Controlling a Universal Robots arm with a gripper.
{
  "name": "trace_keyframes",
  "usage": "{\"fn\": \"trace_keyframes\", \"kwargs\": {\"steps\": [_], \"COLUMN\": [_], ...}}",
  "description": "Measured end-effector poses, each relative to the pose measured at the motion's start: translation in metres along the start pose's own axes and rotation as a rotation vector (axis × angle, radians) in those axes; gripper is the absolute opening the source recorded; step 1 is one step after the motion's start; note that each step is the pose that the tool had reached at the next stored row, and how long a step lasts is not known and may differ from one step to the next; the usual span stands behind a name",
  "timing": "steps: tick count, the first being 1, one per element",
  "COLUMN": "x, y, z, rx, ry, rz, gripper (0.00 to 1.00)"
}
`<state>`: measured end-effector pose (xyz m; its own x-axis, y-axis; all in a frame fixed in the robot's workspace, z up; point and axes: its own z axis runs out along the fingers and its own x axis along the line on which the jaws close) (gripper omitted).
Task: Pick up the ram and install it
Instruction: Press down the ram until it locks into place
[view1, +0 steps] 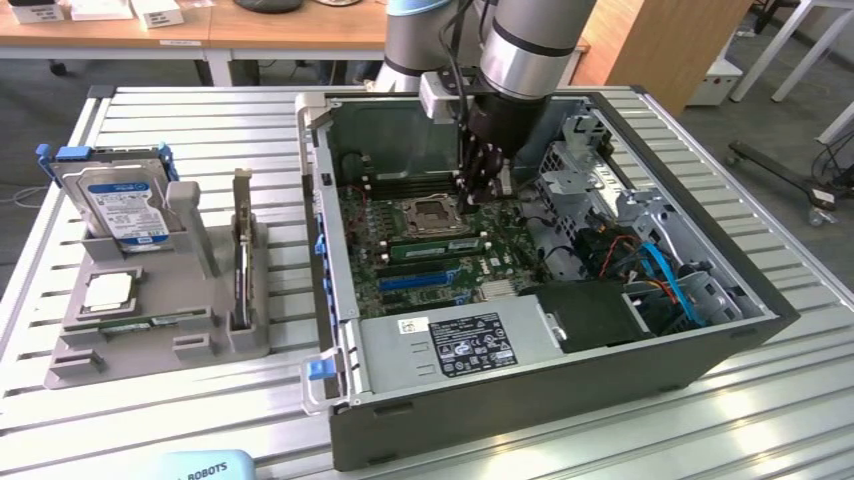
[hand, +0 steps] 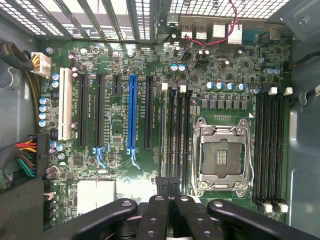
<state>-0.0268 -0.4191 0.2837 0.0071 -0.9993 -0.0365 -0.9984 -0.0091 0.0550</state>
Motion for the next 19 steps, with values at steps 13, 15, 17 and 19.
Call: {"fn": "trace_keyframes", "kwargs": {"steps": [13,15,17,19], "x": [-0.0001,-0.0003,-0.0007,-0.0008], "y": [0.0000,0.0000,0.0000,-0.0001], "z": [-0.0001,0.0000,0.0001,0.0002], "rx": [0.0005,0.0073,0.0144,0.0176], "ry": [0.0002,0.0003,0.0002,0.0001], "rz": [0.000,0.000,-0.001,-0.001], "gripper": [0.10,0.10,0.10,0.10]}}
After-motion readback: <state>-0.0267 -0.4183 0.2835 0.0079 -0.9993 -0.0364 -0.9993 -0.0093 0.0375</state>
